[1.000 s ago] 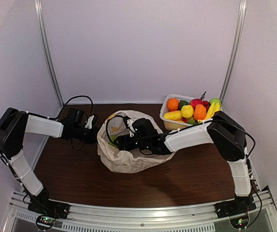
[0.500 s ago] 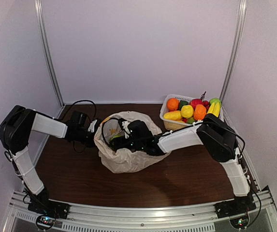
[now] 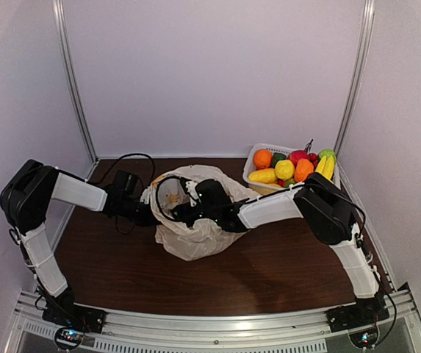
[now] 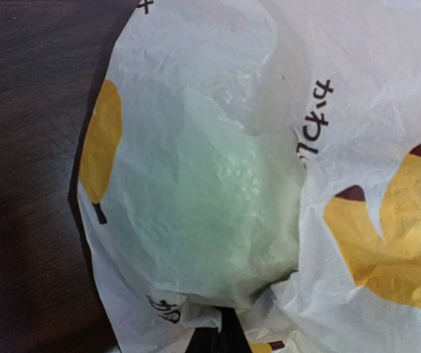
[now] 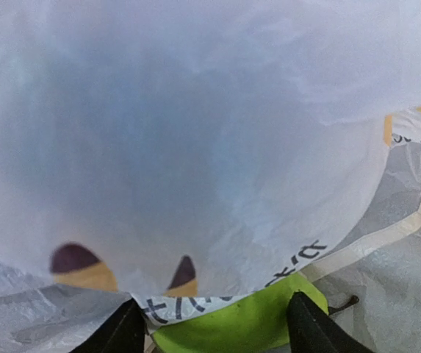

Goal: Untie the knot of the plastic bag and take out the fruit
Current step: Hold the takeout bag at the center of the board.

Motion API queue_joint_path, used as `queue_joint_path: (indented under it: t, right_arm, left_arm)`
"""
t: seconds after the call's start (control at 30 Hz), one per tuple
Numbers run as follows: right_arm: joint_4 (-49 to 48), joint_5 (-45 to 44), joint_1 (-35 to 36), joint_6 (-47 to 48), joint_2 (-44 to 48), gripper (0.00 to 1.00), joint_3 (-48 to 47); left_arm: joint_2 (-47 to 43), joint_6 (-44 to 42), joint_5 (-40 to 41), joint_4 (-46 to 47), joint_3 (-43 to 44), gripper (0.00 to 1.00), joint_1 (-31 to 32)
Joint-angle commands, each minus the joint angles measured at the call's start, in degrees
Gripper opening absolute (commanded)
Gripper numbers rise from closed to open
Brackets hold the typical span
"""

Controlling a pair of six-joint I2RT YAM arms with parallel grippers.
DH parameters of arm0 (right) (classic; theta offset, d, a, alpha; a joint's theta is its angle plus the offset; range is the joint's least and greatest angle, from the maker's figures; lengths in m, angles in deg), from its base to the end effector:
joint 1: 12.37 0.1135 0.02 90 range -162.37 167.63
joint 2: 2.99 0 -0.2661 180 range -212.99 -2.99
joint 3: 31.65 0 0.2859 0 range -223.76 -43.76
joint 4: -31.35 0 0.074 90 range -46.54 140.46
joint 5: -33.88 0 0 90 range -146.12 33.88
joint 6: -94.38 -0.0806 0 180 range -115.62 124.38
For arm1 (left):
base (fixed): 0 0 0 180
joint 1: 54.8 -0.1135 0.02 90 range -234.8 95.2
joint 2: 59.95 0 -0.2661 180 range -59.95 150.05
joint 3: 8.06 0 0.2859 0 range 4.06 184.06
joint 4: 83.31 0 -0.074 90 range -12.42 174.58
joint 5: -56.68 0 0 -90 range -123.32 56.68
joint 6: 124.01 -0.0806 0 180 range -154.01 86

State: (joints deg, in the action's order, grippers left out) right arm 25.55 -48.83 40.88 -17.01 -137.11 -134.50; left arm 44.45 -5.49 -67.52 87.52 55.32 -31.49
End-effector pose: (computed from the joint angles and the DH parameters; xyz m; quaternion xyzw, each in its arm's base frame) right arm 0.3440 0.4777 0.0899 -0.2642 0.8022 0.3657 0.3911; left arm 0.3420 -0.1967 0.0755 0.0592 0.9023 -0.3909 0.1719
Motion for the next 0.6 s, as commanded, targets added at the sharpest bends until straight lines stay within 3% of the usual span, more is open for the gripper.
queue_joint_path:
  t: [0.0,0.2,0.57]
  right_arm:
    - [-0.63,2.38,0.42,0.19,-0.92,0.60,-0.45]
    - [-3.19,1.82,0.42,0.27,3.53,0.46,4.56]
    - [-3.26,-0.68,0.99,7.41,18.01,0.44,17.46]
  left_arm:
    - [0.88,-0.57,1.60,1.17,0.62,0.00,0.51]
    - [-1.28,1.59,4.08,2.17,-0.77,0.00,0.51]
    - [-6.04,5.41,8.38,3.53,-3.48,0.00,0.51]
